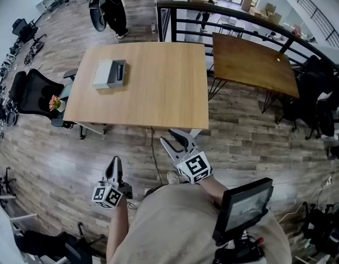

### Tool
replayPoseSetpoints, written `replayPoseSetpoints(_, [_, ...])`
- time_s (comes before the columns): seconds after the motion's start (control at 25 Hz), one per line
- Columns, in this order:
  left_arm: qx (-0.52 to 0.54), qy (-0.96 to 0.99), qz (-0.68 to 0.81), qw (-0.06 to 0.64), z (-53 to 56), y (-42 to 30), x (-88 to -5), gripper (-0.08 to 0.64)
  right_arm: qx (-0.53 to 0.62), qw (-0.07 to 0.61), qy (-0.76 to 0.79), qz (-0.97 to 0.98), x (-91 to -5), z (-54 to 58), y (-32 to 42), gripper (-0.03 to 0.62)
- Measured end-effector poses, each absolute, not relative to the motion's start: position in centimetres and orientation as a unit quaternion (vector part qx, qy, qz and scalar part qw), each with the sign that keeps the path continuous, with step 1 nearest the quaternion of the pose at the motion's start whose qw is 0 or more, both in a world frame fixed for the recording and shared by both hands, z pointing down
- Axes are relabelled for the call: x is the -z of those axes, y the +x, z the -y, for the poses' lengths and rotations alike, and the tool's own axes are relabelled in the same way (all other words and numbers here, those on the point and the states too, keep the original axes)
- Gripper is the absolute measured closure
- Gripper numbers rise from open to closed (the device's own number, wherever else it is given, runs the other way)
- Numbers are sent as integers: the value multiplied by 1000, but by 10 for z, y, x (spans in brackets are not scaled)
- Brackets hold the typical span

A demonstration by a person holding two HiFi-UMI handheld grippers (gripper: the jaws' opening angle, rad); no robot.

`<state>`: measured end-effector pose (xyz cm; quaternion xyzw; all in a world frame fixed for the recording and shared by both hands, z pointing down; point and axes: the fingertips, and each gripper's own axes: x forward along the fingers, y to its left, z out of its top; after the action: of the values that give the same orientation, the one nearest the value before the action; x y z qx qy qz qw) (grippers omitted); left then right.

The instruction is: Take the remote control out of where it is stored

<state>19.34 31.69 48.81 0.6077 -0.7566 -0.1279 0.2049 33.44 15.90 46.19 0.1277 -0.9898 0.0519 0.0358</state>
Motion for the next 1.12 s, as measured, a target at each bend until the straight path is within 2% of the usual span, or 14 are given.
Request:
replayPoseSetpoints(0.56, [125,605,759,205,-313,210,-491,566,-68,51,112,990,-479,-159,341,456])
replayPoseSetpoints(1.12, [133,574,777,221,-330,184,-505,566,-68,73,75,992,-492,-165,300,456])
